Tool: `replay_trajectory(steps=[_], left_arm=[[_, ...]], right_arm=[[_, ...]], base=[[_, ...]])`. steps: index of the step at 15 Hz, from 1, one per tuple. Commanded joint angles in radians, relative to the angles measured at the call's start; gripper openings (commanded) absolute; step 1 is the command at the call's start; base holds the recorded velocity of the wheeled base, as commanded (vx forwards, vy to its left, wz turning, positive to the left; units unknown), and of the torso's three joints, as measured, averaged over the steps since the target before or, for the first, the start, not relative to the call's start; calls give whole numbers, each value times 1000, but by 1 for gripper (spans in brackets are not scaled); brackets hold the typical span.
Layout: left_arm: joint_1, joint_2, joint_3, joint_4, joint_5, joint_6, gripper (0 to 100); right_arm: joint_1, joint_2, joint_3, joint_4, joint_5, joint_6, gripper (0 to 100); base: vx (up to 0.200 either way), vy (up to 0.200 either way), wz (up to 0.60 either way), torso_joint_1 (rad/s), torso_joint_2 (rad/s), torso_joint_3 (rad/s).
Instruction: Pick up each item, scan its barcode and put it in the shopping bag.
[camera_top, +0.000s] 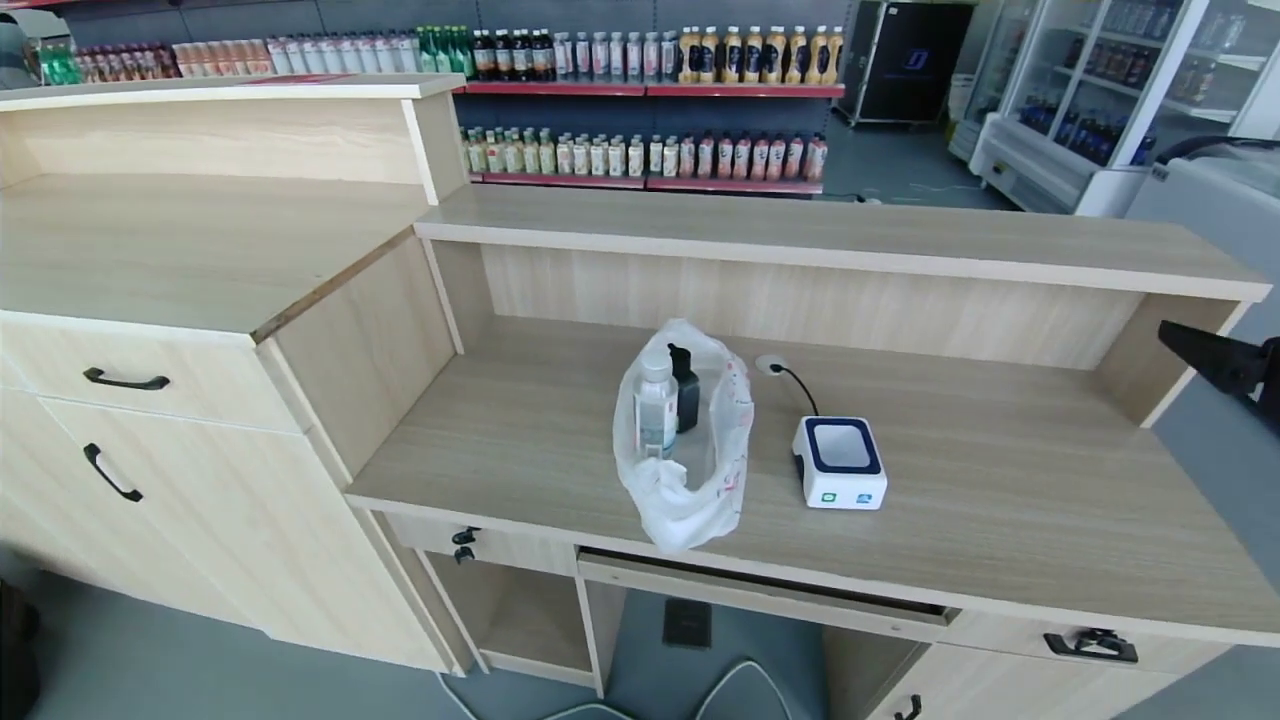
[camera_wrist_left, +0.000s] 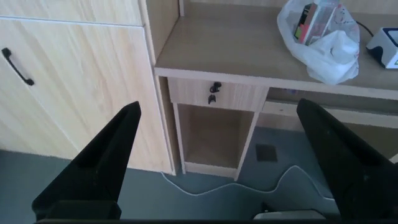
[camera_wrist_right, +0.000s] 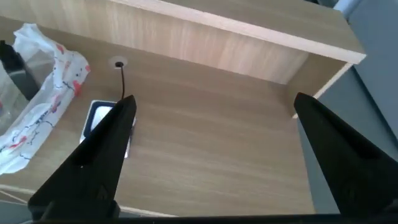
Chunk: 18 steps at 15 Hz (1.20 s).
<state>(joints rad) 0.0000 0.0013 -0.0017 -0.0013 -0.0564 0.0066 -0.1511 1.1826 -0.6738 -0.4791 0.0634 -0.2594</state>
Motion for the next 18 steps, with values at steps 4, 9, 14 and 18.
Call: replay_trajectory(steps=[4,9,14,18], left_arm=[[0,0,0,0,0,0,100],[0,0,0,0,0,0,100],[0,0,0,0,0,0,100],[0,0,0,1,0,0,100]], right_arm=[[19,-287,111,123,-60,65,100],[67,-621,525,117,19,198,100],[96,-922,674,232,22,198,100],[127,-1135,674,439,16,204,100]], base=[[0,0,-600,1,4,0],[0,0,0,0,0,0],[0,0,0,0,0,0],[0,0,0,0,0,0]])
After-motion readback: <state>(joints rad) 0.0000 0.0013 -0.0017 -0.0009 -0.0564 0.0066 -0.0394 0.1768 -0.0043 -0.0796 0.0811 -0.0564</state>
